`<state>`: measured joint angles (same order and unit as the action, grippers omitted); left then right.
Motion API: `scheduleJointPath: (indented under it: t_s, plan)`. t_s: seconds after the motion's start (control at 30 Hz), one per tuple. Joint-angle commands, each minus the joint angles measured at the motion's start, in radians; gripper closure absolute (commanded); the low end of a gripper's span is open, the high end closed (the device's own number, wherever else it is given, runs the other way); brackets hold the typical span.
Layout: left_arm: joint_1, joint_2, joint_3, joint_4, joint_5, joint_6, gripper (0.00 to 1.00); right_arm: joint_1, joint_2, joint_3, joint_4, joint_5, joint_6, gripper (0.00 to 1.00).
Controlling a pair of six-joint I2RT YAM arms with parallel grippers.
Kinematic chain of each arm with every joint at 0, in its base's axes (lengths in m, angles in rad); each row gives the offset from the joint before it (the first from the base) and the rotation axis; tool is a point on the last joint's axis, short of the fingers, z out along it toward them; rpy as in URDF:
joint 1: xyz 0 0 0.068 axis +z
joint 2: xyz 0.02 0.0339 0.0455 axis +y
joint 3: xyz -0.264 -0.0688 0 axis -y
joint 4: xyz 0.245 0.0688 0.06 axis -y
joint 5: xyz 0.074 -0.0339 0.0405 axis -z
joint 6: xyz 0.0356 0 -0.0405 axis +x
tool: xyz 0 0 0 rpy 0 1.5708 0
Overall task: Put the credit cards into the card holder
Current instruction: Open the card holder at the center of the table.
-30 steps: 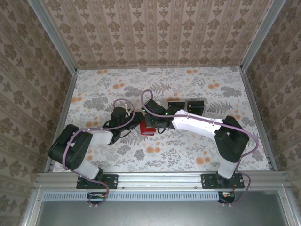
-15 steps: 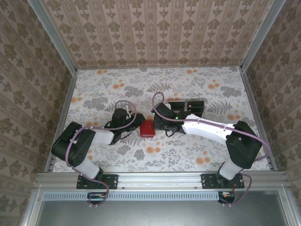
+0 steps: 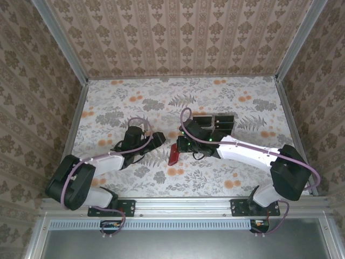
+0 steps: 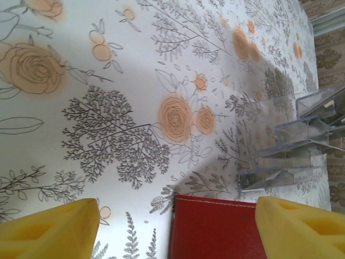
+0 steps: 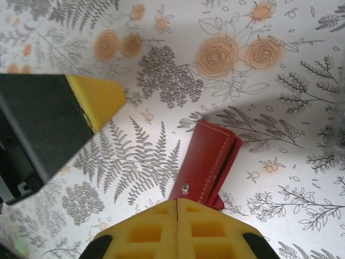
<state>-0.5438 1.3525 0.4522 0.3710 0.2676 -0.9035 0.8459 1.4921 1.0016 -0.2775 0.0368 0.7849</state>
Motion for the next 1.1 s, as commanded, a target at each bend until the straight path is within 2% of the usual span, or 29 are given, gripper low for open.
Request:
scheduleJointPath:
  t_s: [0.0, 0.33, 1.07]
  plan:
    - [-0.031, -0.045, 0.066, -0.178, -0.043, 0.11, 0.21, -0.005, -0.038, -0.027, 0.045, -0.023, -0.008, 1.0]
    - [-0.104, -0.022, 0.091, -0.223, -0.074, 0.144, 0.2, -0.011, -0.04, -0.059, 0.075, -0.023, 0.013, 1.0]
    - [-0.143, -0.064, 0.133, -0.227, -0.108, 0.166, 0.17, -0.016, -0.057, -0.059, 0.088, -0.034, 0.026, 1.0]
